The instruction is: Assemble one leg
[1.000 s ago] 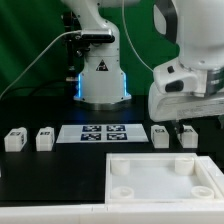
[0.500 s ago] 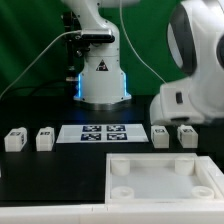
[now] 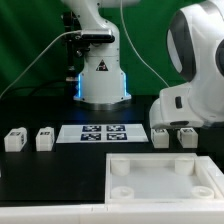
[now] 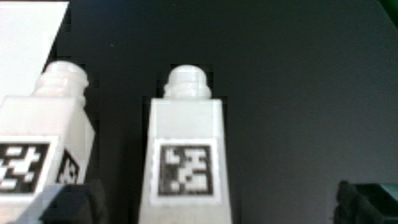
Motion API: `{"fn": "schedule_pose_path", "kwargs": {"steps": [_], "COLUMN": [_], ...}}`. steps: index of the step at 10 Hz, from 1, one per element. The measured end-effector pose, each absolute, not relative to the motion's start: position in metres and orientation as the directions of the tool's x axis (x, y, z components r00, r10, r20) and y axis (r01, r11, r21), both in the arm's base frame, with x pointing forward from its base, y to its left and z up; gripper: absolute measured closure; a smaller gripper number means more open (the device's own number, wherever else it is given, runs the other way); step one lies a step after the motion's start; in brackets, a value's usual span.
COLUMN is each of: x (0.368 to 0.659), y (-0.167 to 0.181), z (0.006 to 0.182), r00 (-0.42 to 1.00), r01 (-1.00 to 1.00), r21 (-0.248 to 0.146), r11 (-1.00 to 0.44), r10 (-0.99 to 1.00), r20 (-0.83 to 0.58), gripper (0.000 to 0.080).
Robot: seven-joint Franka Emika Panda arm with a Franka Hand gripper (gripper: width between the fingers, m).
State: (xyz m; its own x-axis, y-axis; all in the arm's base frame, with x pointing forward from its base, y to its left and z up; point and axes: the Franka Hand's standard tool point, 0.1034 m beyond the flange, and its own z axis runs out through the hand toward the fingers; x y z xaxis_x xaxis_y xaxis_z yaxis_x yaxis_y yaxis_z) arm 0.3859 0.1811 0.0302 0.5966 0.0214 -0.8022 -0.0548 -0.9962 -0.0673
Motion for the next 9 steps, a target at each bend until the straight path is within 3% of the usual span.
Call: {"fn": "schedule_pose_path", "kwargs": {"steps": [4,9], "x": [0.362,0.356], "y": [0.179,0.181], "z": [0.015,0.009], "r00": [0.568,0.558], "r01": [-0.044,-0.038], "r21": [-0.053,-0.056], "r11": [-0.998,-0.998], "r10": [0.019,0.025], "r20": [-0.823,-0.830], "gripper": [0.0151,0.0151]}}
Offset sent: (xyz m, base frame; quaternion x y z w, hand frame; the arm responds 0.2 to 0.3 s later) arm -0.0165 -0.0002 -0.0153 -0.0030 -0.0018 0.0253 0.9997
